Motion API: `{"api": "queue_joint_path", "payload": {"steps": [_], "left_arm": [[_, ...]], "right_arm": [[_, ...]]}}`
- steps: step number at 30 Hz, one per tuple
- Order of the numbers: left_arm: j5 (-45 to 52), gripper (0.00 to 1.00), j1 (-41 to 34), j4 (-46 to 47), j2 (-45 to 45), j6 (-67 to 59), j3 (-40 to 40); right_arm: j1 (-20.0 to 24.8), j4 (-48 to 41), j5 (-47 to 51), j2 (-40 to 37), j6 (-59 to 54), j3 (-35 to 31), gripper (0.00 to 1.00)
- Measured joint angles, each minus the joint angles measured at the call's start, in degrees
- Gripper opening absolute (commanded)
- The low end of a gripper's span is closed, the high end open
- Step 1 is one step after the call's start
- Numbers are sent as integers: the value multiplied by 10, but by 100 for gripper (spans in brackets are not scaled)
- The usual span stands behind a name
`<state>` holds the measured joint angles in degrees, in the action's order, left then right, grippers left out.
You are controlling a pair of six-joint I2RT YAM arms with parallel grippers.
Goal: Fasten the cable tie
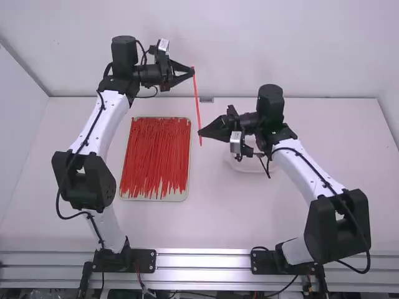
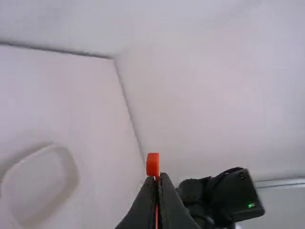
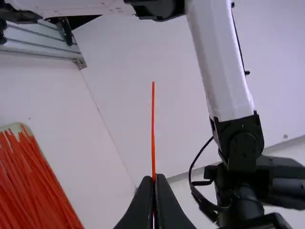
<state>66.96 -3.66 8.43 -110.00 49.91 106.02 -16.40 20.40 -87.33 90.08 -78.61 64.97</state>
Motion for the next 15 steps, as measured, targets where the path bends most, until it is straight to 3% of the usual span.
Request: {"api": "queue_joint_path", "payload": {"steps": [9, 15], "left_arm": [[-12, 2, -5, 11, 0, -231, -3], [-12, 2, -27, -71, 0, -321, -45]], "right_arm": [[9, 0, 1, 0, 144, 0, 0], [9, 0, 1, 0, 236, 0, 2]]}}
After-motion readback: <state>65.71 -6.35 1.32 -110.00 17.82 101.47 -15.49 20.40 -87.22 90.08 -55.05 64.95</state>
